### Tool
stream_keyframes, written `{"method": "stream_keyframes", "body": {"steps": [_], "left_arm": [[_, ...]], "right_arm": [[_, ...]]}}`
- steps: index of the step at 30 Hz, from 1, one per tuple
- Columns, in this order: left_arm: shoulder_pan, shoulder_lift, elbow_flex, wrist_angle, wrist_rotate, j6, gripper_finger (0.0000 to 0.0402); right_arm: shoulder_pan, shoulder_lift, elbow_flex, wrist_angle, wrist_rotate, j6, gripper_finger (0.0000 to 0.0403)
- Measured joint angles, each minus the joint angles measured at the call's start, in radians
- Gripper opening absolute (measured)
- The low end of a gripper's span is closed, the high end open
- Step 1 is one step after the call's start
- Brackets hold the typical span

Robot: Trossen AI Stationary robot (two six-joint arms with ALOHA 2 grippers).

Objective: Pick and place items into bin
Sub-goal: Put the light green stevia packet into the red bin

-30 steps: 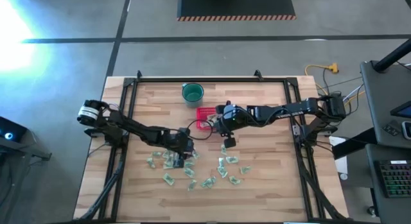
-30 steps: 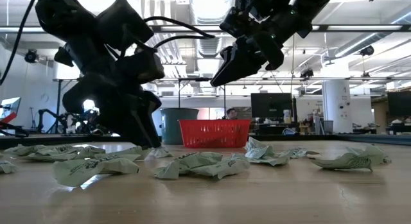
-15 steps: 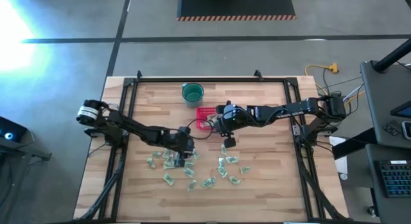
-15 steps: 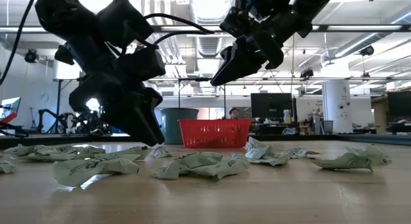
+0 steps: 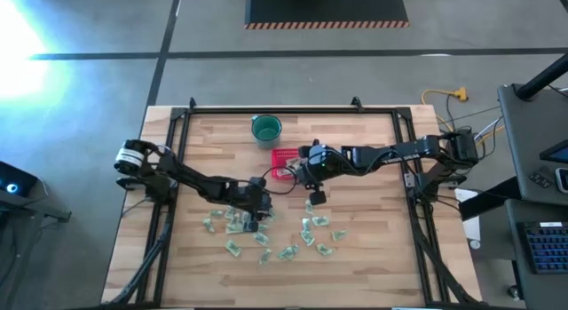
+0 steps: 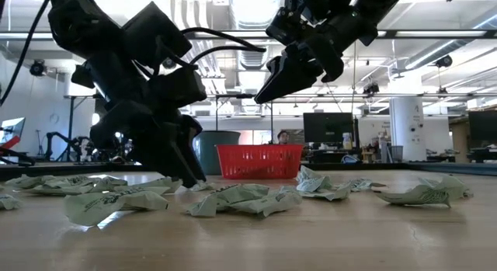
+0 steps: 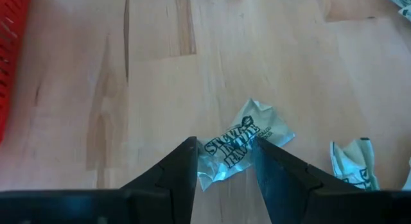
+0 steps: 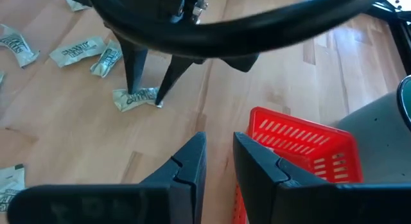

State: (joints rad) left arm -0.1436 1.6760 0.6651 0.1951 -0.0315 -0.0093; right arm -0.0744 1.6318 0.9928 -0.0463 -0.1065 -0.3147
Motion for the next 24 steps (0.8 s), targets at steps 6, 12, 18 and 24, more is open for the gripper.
{"method": "stream_keyframes", "body": {"steps": [6,12,18,24], "left_arm": [[0.0,-0.021,-0.002,-0.031,0.0,0.0,0.0109],[0.0,-0.029,-0.002,-0.058,0.002,0.0,0.0048],[0.0,-0.041,-0.002,-0.078,0.0,0.0,0.0004],[0.0,-0.1,-0.005,-0.091,-0.021,0.0,0.0008]], "right_arm": [[0.0,0.0,0.0,0.0,0.0,0.0,0.0068],[0.0,0.0,0.0,0.0,-0.001,-0.002,0.0068],[0.0,0.0,0.0,0.0,-0.001,-0.002,0.0068],[0.0,0.0,0.0,-0.002,-0.001,-0.003,0.0068]]}}
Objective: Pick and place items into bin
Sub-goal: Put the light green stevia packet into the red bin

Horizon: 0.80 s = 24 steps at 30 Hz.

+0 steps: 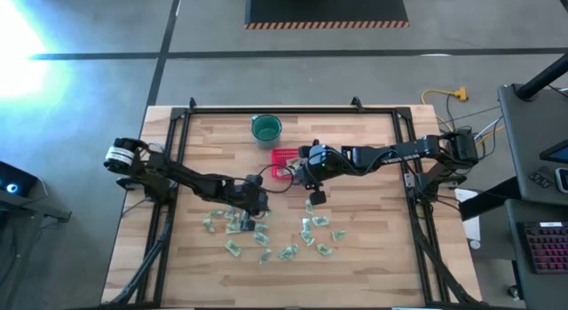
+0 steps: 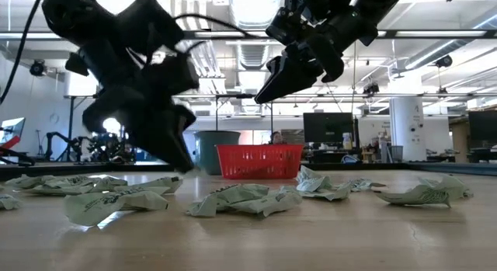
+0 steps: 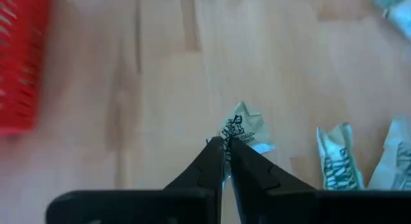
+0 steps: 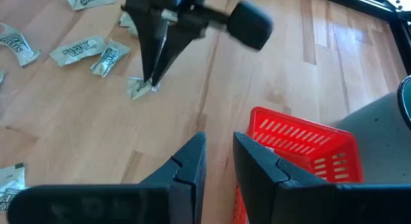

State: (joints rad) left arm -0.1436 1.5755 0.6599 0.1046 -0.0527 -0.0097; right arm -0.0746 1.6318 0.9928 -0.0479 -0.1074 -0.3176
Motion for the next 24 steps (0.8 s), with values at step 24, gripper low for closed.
{"method": "stream_keyframes", "body": {"steps": [24], "left_arm": [[0.067,-0.092,0.004,0.353,-0.48,0.233,0.0008]], "right_arm": [[0.062,-0.047,-0.063,-0.368,0.002,0.298,0.0068]]}}
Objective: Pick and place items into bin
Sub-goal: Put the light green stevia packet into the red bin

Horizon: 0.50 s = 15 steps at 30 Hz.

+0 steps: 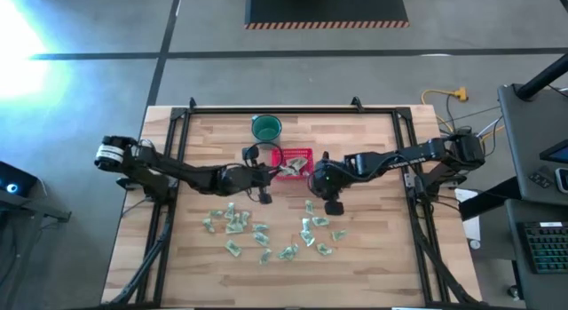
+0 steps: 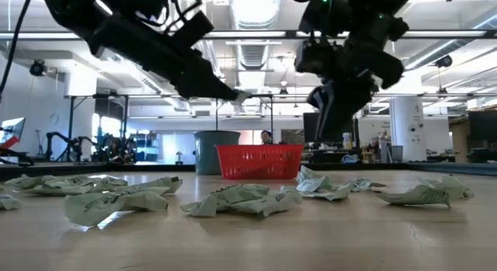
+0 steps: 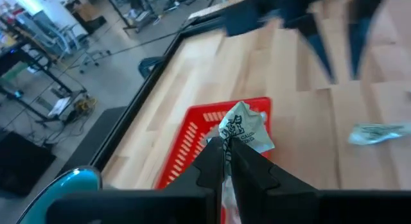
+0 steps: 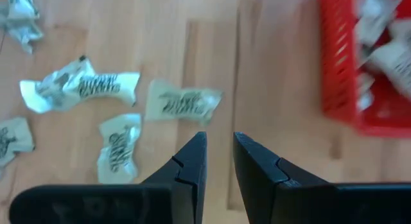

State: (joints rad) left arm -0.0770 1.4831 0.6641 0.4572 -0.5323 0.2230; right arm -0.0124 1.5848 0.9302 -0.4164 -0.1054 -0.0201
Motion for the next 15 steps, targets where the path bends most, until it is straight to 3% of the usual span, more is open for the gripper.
{"method": "stream_keyframes", "body": {"steps": [15], "left_arm": [[0.095,0.133,0.044,0.033,0.005,-0.002,0.0008]], "right_arm": [[0.079,-0.009,-0.046,-0.021,0.001,0.144,0.0068]]}}
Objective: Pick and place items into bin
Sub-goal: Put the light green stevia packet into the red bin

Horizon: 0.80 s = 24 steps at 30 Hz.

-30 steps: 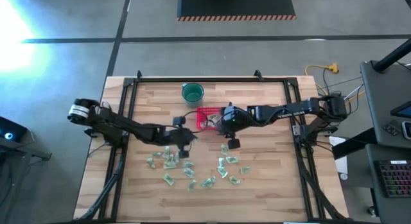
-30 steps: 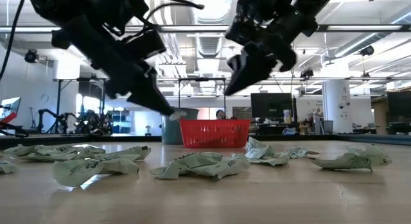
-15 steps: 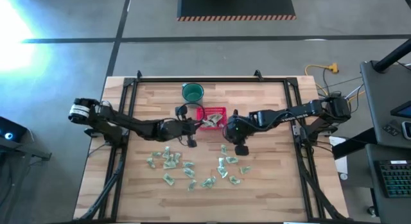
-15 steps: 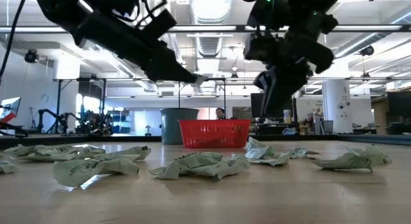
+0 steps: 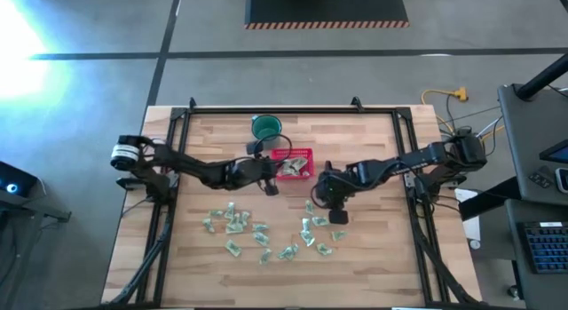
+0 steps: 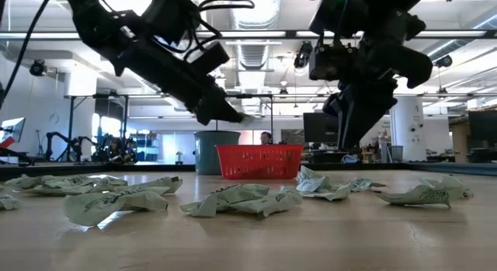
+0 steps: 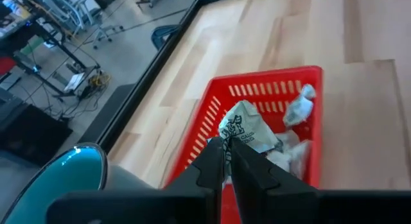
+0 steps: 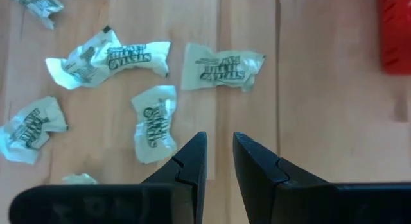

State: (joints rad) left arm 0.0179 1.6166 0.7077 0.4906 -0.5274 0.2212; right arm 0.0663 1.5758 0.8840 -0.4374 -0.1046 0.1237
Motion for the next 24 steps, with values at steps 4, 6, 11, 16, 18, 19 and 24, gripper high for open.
{"method": "stream_keyframes", "body": {"steps": [4,6,11,16,18,19,24], "left_arm": [[0.011,0.013,0.027,-0.005,0.001,0.0,0.0009],[0.014,0.014,0.035,-0.018,0.001,0.003,0.0009],[0.014,0.014,0.047,-0.047,0.001,0.005,0.0013],[0.014,0.014,0.047,-0.06,0.001,0.005,0.006],[0.013,0.014,0.047,-0.061,0.001,0.005,0.0087],[0.013,0.013,0.047,-0.061,0.001,0.005,0.01],[-0.001,-0.019,0.046,-0.077,-0.001,-0.005,0.0147]], "right_arm": [[0.016,-0.009,-0.012,0.002,0.001,0.017,0.0068],[0.021,-0.015,-0.017,-0.001,0.002,0.027,0.0068],[0.021,-0.025,-0.028,0.003,0.005,0.046,0.0068],[0.021,-0.027,-0.03,0.012,0.03,0.045,0.0068],[0.021,-0.027,-0.03,0.033,0.03,0.044,0.0068],[0.022,-0.024,-0.03,0.045,0.03,0.044,0.0068],[0.021,-0.015,-0.056,0.188,0.03,0.042,0.0068]]}}
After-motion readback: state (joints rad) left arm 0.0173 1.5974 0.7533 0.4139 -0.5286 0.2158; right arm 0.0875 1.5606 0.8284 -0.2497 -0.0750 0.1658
